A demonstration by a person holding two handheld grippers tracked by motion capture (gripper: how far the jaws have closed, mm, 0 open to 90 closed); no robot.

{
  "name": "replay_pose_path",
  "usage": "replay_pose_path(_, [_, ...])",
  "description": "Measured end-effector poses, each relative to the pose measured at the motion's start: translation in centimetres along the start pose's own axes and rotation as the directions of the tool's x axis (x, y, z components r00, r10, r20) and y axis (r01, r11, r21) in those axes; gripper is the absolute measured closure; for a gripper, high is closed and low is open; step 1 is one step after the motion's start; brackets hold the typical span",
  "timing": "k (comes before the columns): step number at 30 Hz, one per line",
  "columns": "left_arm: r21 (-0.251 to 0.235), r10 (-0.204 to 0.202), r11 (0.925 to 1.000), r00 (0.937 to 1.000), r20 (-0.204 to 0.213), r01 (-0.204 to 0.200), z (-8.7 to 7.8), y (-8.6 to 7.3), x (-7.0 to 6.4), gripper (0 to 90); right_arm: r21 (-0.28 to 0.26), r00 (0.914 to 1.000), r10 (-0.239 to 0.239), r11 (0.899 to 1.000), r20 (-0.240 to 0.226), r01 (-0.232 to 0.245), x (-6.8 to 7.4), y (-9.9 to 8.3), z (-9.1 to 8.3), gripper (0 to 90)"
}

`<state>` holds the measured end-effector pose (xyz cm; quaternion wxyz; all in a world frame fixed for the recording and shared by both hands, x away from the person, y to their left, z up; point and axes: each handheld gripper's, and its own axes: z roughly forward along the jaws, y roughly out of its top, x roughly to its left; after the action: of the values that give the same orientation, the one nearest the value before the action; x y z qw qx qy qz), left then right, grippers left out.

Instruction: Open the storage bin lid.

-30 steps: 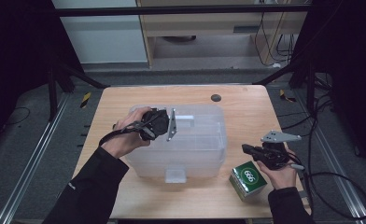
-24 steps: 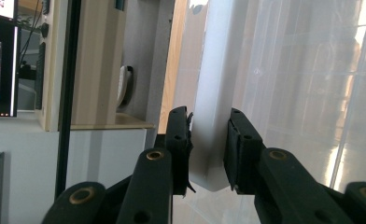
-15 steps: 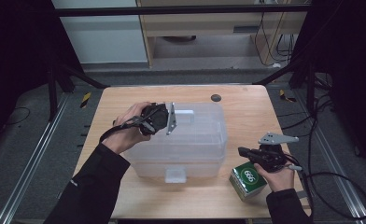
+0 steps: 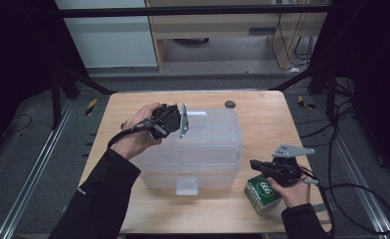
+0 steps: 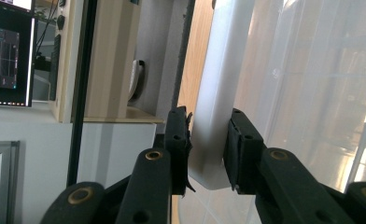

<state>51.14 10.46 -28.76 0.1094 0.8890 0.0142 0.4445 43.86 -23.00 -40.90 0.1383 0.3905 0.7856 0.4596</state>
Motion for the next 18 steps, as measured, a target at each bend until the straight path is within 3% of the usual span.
replay_pose_path(14, [0.01, -0.02, 0.9997, 0.9997, -0.012, 0.02, 0.6, 0.2, 1.1, 71.9, -0.07, 0.9998, -0.012, 0.997, -0.014, 0.011, 0.8, 0.3, 0.2, 90.0])
replay_pose_path(18, [0.012, -0.027, 0.9995, 0.9996, -0.008, 0.028, 0.7, 0.2, 1.4, 71.7, -0.083, 0.9996, 0.002, 0.997, -0.028, -0.005, 0.9, 0.4, 0.4, 90.0])
